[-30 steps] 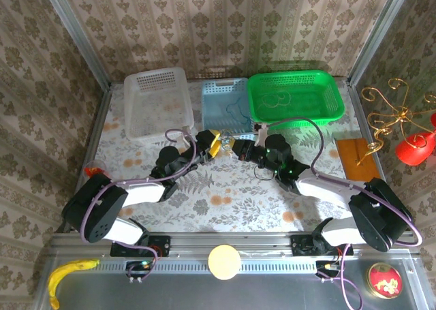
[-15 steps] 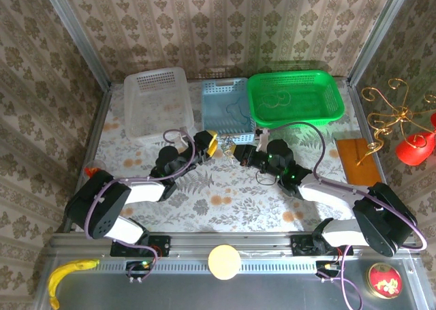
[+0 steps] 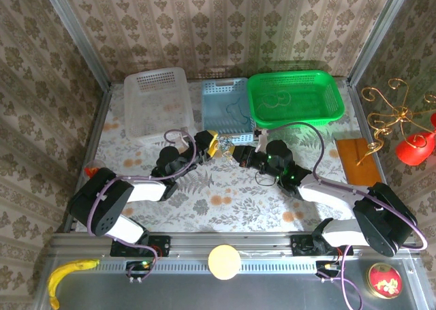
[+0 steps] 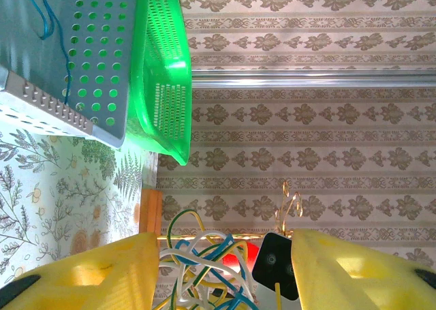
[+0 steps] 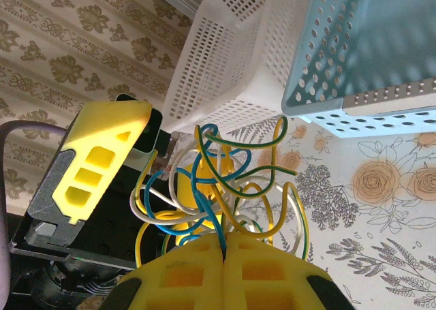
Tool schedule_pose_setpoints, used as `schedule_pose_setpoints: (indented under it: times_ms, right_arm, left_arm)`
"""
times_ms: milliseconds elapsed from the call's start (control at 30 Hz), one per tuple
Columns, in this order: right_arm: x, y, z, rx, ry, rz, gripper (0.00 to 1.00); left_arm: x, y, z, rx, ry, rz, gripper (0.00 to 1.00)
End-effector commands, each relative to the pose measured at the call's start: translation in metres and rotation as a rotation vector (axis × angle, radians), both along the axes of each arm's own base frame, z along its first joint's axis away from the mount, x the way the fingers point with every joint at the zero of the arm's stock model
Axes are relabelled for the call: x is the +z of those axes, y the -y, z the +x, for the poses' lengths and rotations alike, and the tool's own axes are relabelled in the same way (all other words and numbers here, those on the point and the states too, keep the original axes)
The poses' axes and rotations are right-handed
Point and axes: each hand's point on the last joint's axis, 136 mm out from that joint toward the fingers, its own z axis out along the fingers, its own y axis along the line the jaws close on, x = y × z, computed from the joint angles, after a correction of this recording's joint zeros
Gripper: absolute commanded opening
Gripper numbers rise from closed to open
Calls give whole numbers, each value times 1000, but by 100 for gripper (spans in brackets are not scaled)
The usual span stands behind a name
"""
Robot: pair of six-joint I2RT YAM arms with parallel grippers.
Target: Untangle the cables
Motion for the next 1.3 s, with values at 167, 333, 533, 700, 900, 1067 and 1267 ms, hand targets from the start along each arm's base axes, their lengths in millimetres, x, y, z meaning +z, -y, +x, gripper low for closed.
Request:
schedule_pose_setpoints:
  times_ms: [167,333,533,700,900,1067,1267]
  right_arm:
    - [32,19,18,-74,68,10,0]
    - [38,14,23,-60,76,10,0]
    - [36,5,30,-46,71,27,0]
    - [34,-1,33,-28,62,34,0]
    - [28,-7,26,-4,50,34,0]
    - [24,-10,15,16,42,35,0]
    - [11,-14,2,33,19,23,0]
  left_arm:
    - [4,-11,-12,7,28,38,59]
    - [18,-8,-18,-13,47,27,63]
    - [37,2,-21,-40,66,-32,66]
    - [47,8,-22,-49,82,-62,66]
    - [43,6,-18,-31,80,-51,66]
    - [37,3,-9,-5,72,-53,66]
    - [39,1,0,13,83,-67,65]
